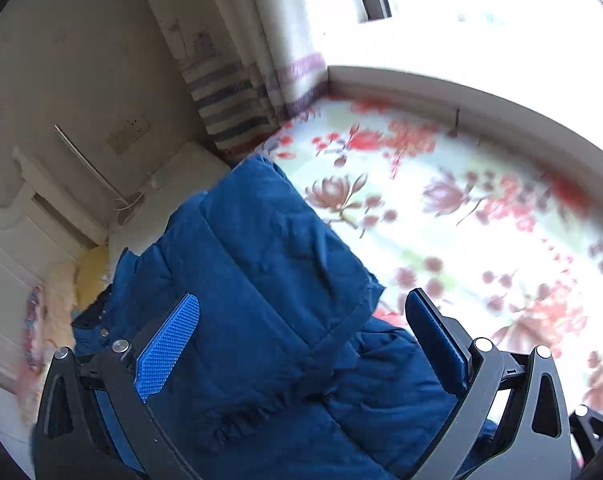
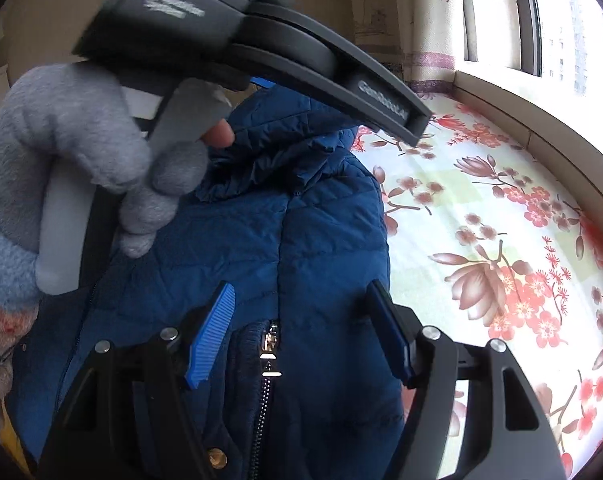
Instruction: Fold large clothes
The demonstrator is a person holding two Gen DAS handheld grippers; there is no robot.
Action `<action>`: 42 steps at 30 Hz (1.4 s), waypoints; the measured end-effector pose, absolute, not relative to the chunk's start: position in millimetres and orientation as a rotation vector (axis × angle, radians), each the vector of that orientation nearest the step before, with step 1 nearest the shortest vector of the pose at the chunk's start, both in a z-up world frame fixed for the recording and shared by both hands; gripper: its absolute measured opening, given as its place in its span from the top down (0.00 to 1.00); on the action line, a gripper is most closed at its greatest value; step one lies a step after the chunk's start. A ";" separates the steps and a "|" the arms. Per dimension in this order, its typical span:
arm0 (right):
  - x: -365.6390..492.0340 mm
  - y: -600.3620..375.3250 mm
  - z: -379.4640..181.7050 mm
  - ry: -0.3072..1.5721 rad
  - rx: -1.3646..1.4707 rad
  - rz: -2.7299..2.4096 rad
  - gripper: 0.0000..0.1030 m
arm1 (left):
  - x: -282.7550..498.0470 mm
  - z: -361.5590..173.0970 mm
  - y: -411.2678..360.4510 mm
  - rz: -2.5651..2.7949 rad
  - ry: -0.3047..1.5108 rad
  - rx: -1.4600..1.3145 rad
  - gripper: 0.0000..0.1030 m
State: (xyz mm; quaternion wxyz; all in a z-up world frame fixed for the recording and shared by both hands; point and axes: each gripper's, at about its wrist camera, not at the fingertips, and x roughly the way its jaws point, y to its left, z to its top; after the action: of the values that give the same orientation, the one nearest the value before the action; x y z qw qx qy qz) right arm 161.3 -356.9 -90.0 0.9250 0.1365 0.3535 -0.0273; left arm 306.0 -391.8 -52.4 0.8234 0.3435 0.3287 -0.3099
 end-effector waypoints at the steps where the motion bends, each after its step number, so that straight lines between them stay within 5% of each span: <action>1: 161.2 -358.3 -90.3 0.728 0.289 -0.048 0.35 | 309.6 -59.9 -395.0 -0.619 0.702 0.765 0.11; 6: 161.7 -368.4 -91.8 0.719 0.333 -0.015 0.34 | 329.8 -51.1 -377.9 -0.625 0.730 0.613 0.68; 10: 159.6 -372.4 -92.1 0.708 0.349 0.007 0.35 | 339.9 -12.6 -342.3 -0.619 0.701 0.397 0.76; 17: 154.9 -376.2 -92.2 0.691 0.372 0.038 0.35 | 369.5 20.9 -190.3 -0.545 0.708 -0.103 0.76; 23: 154.7 -376.4 -92.1 0.695 0.385 0.063 0.35 | 389.6 -49.2 -43.7 -0.355 0.874 -0.468 0.76; 32: 158.6 -378.7 -95.7 0.713 0.391 0.056 0.34 | 392.2 -102.9 -19.2 -0.323 0.971 -0.520 0.70; 42: 160.5 -386.0 -98.7 0.722 0.419 0.039 0.34 | 377.2 -111.2 -14.2 -0.412 0.874 -0.499 0.23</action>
State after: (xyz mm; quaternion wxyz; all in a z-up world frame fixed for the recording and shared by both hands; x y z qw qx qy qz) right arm 160.5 -386.0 -98.7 0.9139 0.2033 0.3507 0.0189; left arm 377.2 -14.2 -111.2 0.8559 -0.2373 0.4156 -0.1960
